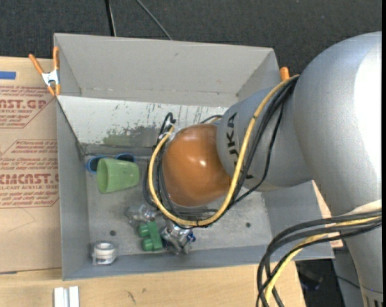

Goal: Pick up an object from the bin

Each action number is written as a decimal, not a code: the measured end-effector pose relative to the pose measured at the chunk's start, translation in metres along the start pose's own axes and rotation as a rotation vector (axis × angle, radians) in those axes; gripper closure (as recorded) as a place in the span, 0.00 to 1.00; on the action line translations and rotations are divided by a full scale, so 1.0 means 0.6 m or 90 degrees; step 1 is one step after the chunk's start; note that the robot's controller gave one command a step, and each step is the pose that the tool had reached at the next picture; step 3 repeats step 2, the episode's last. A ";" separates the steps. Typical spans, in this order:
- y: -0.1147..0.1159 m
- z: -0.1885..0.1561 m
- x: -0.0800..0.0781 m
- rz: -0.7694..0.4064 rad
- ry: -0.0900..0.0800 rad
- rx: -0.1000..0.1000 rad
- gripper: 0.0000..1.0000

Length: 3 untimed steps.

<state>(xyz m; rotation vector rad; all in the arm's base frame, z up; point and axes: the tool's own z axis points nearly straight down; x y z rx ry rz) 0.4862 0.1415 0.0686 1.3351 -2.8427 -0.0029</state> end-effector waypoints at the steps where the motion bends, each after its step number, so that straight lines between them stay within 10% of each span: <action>1: -0.002 -0.003 -0.002 0.001 -0.003 0.002 1.00; 2: -0.013 -0.257 -0.030 -0.040 -0.006 0.005 1.00; 3: -0.013 -0.257 -0.030 -0.040 -0.006 0.005 1.00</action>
Offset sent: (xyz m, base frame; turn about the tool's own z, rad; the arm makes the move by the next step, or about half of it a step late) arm 0.0000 0.0000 0.0000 0.0000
